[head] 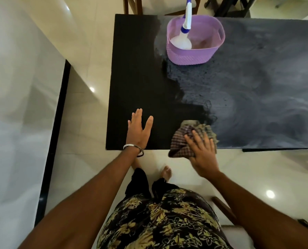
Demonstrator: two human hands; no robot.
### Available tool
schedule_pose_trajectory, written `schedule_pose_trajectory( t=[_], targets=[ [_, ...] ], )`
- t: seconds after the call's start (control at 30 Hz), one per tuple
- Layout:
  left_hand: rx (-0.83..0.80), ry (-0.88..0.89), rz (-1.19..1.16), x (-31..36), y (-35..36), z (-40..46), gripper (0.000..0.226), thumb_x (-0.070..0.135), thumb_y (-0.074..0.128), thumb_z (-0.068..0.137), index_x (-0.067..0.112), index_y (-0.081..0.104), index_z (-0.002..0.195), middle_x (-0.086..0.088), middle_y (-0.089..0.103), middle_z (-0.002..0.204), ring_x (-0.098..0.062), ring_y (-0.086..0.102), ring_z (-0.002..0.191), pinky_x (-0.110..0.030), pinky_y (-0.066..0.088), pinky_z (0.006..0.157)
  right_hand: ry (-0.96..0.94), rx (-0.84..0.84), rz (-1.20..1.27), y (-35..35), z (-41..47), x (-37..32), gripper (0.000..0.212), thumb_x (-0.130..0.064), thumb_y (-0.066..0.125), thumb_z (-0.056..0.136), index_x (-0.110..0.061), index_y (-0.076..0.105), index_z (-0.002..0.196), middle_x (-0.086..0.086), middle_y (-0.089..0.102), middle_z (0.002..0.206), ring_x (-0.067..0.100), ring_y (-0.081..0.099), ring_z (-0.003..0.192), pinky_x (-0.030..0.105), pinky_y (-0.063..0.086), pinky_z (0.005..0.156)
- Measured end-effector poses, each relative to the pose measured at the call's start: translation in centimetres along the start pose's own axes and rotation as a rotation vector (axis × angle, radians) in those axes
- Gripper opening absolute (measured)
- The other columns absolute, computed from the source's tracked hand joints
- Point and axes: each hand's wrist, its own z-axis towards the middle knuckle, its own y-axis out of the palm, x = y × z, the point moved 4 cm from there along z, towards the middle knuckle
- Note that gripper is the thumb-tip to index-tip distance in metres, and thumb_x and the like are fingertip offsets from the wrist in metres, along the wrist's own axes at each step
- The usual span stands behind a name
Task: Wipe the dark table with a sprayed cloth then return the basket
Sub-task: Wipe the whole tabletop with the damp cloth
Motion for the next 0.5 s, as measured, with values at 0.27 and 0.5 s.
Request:
schedule_pose_trajectory(
  t=[0.27,0.5],
  targets=[
    [0.03,-0.028,-0.001,0.2,1.1,-2.8,0.061,0.047,0.037,0.099,0.018,0.024,0.152,0.0,0.023,0.159,-0.015,0.01,0.149,-0.04,0.005,0.122,0.469,0.117,0.151,-3.7,-1.2,13.1,0.08,-0.054,0.021,0.078,-0.035,0.028,0.156,0.003,0.014,0.167,0.04,0.006,0.151,0.059,0.002,0.121],
    [0.032,-0.011,0.005,1.3,1.0,-2.6,0.062,0.047,0.038,0.099,0.018,0.025,0.152,0.0,0.024,0.159,-0.016,0.011,0.149,-0.041,0.006,0.122,0.607,0.139,0.197,-3.0,1.9,5.0,0.076,-0.05,0.045,0.087,-0.034,0.023,0.157,0.008,0.01,0.167,0.05,0.0,0.148,0.065,0.001,0.118]
  ],
)
